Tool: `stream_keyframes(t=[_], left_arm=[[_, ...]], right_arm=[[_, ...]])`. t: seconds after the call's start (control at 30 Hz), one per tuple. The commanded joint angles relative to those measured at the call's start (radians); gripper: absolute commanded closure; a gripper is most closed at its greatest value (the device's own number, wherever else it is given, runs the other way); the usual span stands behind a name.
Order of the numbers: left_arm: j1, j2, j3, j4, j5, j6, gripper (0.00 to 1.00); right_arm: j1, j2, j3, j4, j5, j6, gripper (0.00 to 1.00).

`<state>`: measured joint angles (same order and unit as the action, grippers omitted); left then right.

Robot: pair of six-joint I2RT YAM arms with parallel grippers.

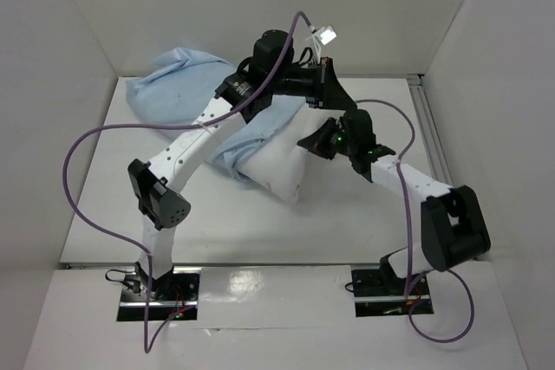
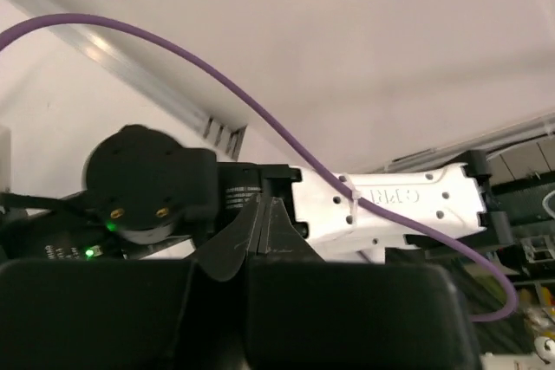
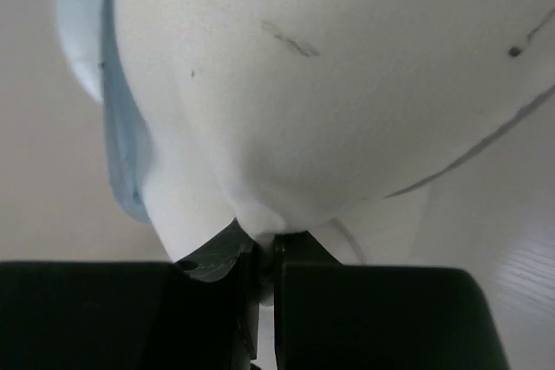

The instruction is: Put the pillow into the pillowcase

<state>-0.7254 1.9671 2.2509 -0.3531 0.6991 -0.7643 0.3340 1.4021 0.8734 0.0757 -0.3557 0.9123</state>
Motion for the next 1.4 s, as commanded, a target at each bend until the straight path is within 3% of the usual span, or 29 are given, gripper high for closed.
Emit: stream_keyframes(t=[0.0,0.1,0.13,0.2,0.23,0.27,0.33,0.37,0.4,0.6,0.9,1.13,1.23,1.27,1.37], left_arm=[[0.04,0.043,-0.022,-0.051,0.049,-0.014,1.0],[0.049,-0.066,-0.049,-0.332,-0.232,0.196,0.99],[0.04,-0.112,-0.094,-0.363,-0.459,0.232,0.85],[0.026,-0.209,-0.281,-0.374,-0.69,0.266,0.61],[0.002,-0.296,-0.344,-0.374,-0.886,0.266,0.52],[-0.012,-0.335,-0.458,-0.374,-0.974,0.266,0.32],[-0.034,-0.431,-0.58,-0.374,-1.164,0.235,0.18],[-0.034,-0.456,-0.687,-0.374,-1.188,0.214,0.1],[-0.034,-0.476,-0.733,-0.374,-1.188,0.18,0.1],[-0.025,-0.562,-1.005,-0.304,-1.218,0.07,0.15],[0.072,-0.537,-1.103,-0.236,-1.247,0.048,0.27],[0.167,-0.502,-1.134,-0.067,-1.064,0.137,0.34],[0.179,-0.491,-1.105,-0.067,-0.989,0.169,0.53],[0.179,-0.491,-1.105,-0.067,-0.962,0.186,0.72],[0.179,-0.513,-1.093,-0.067,-0.856,0.198,1.0]], right_arm=[[0.011,0.083,-0.062,0.186,0.049,0.119,1.0],[0.011,0.06,-0.062,0.15,0.058,0.109,1.0],[0.002,0.049,-0.062,0.141,0.058,0.094,1.0],[-0.007,0.049,-0.062,0.128,0.058,0.082,1.0],[-0.007,0.049,-0.062,0.128,0.046,0.073,1.0],[-0.007,0.049,-0.053,0.116,0.046,0.073,1.0],[-0.007,0.049,-0.042,0.098,0.035,0.05,1.0],[-0.016,0.049,-0.03,0.084,0.026,0.05,1.0],[-0.016,0.049,-0.021,0.073,0.026,0.037,1.0],[-0.016,0.069,0.041,0.01,0.026,-0.015,1.0],[-0.016,0.087,0.05,-0.002,0.026,-0.015,1.0],[-0.016,0.097,0.061,-0.013,0.035,-0.015,1.0],[-0.016,0.097,0.07,-0.013,0.035,-0.015,1.0],[-0.016,0.106,0.07,-0.013,0.035,-0.015,1.0],[-0.016,0.116,0.07,-0.002,0.035,-0.003,1.0]])
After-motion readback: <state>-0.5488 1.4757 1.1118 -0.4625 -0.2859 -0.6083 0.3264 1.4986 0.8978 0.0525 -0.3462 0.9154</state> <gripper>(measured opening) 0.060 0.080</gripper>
